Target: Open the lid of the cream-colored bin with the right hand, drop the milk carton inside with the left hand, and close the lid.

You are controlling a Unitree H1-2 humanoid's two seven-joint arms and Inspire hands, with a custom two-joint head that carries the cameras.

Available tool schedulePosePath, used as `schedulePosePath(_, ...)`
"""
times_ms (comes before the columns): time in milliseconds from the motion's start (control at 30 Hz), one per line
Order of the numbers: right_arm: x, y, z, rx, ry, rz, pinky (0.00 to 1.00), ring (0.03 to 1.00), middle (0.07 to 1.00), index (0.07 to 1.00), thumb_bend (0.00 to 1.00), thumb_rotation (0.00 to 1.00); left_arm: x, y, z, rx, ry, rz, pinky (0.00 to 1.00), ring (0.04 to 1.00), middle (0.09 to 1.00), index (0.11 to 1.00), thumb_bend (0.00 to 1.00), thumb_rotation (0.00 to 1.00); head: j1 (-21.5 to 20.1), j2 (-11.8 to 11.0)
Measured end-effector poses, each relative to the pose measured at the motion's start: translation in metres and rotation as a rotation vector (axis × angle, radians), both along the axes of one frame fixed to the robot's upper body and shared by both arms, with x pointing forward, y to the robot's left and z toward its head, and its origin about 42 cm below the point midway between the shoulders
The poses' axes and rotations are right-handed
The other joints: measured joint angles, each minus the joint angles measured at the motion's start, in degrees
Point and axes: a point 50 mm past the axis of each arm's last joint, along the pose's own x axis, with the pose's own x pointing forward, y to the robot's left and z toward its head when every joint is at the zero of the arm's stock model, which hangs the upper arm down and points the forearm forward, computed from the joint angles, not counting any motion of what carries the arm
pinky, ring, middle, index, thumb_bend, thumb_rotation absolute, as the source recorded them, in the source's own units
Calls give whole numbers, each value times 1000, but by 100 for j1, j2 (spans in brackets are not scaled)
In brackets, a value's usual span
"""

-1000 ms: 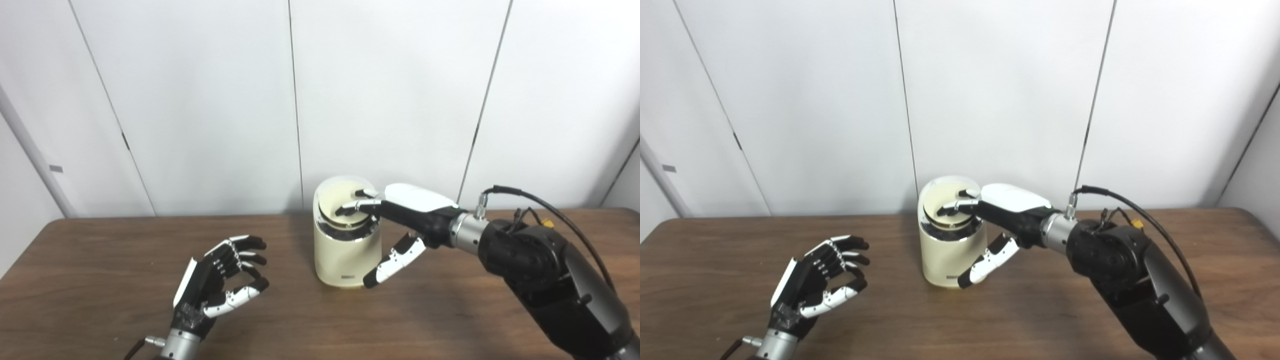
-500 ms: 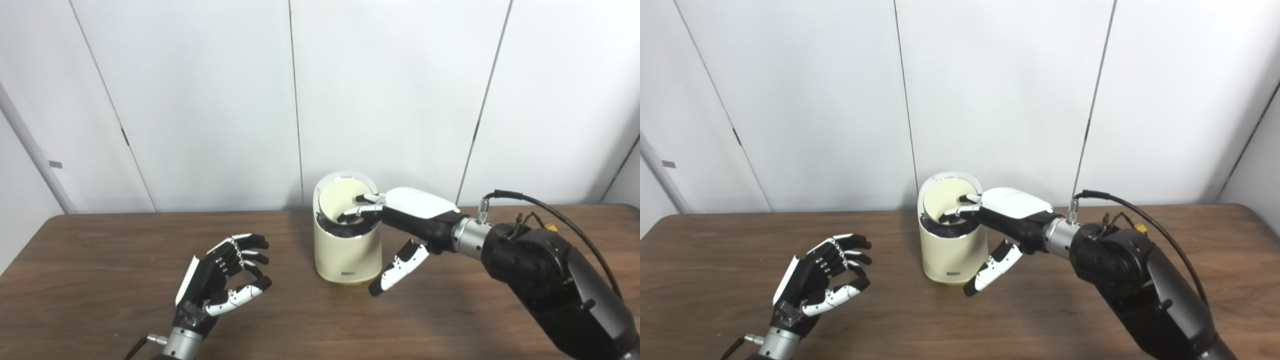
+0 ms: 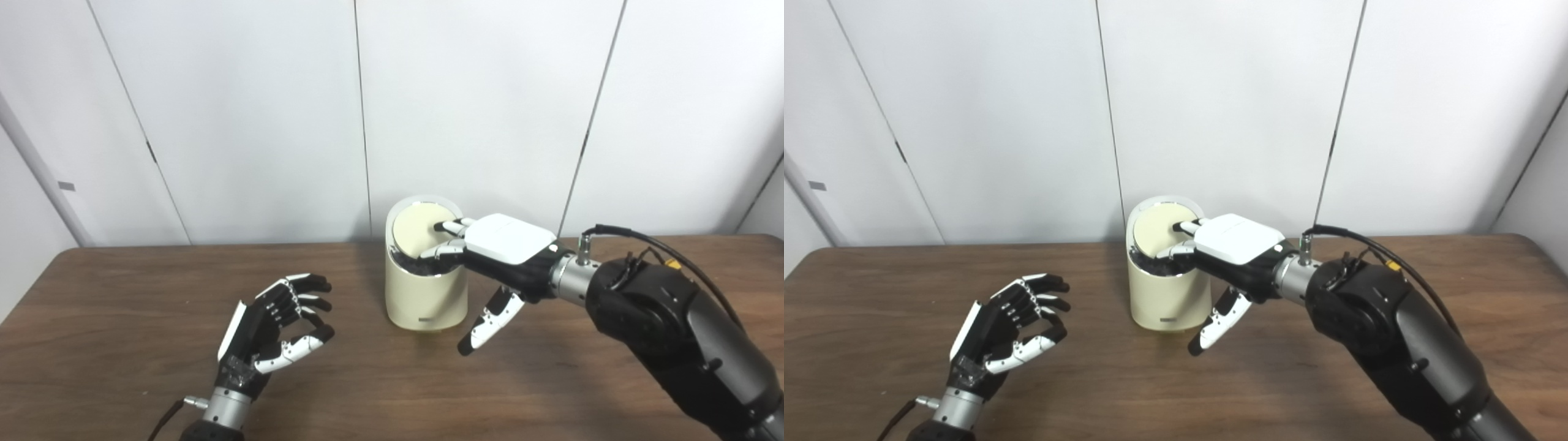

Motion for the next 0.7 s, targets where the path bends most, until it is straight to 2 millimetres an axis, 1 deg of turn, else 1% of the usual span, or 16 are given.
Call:
schedulePosePath(133, 0, 1, -2, 3, 2, -3, 1000, 1000, 844, 858, 769, 540, -1, 0, 0, 0, 1, 3, 460, 606, 704, 711, 705, 136, 9, 18)
schedulePosePath(267, 3, 3, -4, 35, 20, -17, 1000, 1000, 848, 863, 763, 551, -1, 1, -1, 1, 2, 4, 453, 604, 701, 709, 723, 151, 9, 18)
schedulePosePath(400, 7, 5, -7, 92, 77, -45, 1000, 1000, 880, 882, 746, 568, -2, 2, -1, 2, 3, 5, 445, 605, 701, 708, 726, 151, 18, 35)
schedulePosePath(567, 9, 7, -9, 139, 162, -73, 996, 1000, 899, 887, 757, 593, -5, 1, -3, -2, 11, 7, 448, 605, 701, 708, 718, 145, 44, 44)
schedulePosePath(633, 10, 6, -10, 146, 183, -79, 1000, 1000, 899, 884, 755, 568, -7, -1, -3, -6, 11, 6, 451, 605, 704, 711, 710, 145, 53, 62)
schedulePosePath(700, 10, 6, -10, 152, 194, -83, 1000, 1000, 894, 887, 753, 565, -8, -2, -3, -5, 11, 3, 449, 603, 701, 708, 715, 150, 35, 70)
